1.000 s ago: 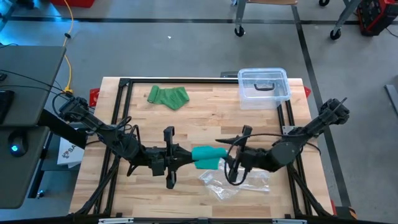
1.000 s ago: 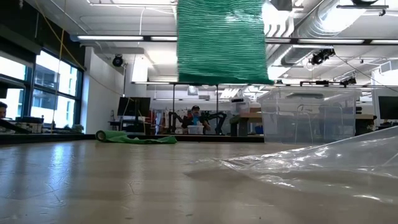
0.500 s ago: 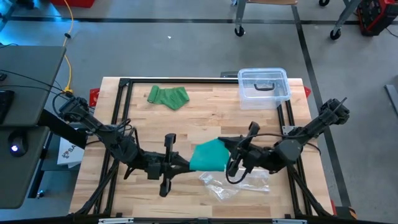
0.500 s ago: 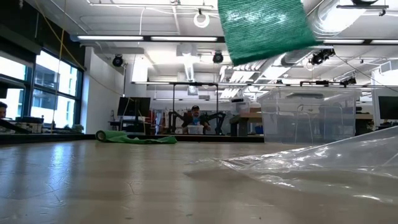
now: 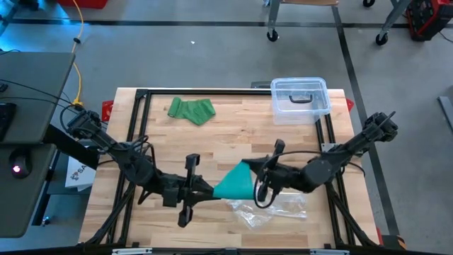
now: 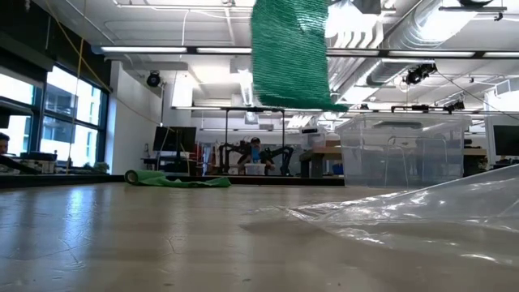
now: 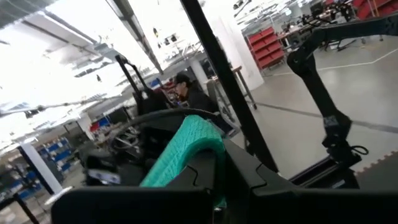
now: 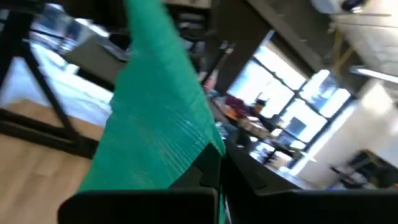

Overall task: Roll bandage
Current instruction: Roll the blue bandage

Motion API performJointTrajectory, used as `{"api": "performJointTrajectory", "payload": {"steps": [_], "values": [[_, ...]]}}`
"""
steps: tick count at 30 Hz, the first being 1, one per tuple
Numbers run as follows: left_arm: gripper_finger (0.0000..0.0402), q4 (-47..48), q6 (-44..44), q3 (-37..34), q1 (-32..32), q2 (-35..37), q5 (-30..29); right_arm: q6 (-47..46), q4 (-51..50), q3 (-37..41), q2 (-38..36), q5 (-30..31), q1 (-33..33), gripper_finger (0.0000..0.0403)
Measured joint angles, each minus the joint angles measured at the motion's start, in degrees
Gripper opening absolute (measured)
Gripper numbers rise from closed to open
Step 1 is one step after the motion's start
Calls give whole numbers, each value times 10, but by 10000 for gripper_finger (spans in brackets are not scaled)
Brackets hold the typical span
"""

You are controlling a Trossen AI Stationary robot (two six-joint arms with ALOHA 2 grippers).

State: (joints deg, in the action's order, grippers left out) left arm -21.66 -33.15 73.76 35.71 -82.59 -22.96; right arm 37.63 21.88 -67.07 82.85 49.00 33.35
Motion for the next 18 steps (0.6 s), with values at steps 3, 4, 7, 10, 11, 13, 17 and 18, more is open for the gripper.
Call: {"api": "performJointTrajectory", "payload": {"steps": [3, 4, 7, 10, 11, 13, 17, 18], "values": [[6, -14, -17, 0, 1, 0, 0, -39, -24, 0, 0, -41, 2, 0], [6, -17, -24, 0, 1, 0, 0, -50, -28, 0, 0, -53, 4, 0], [6, -18, -36, 0, 0, 0, -15, -61, -32, 0, 1, -85, 8, 0], [6, -14, -49, 0, -1, 0, -39, -61, -33, 0, 2, -101, 13, 0], [6, -8, -54, 0, -1, 0, -44, -62, -34, 0, 2, -102, 14, 0], [6, 5, -62, 1, -2, 0, -49, -75, -34, 0, 2, -102, 17, 0], [6, 26, -81, 1, -4, 0, -54, -106, -34, 0, 2, -102, 17, 7], [6, 34, -89, 1, -4, 0, -55, -115, -34, 0, 2, -103, 17, 15]]}}
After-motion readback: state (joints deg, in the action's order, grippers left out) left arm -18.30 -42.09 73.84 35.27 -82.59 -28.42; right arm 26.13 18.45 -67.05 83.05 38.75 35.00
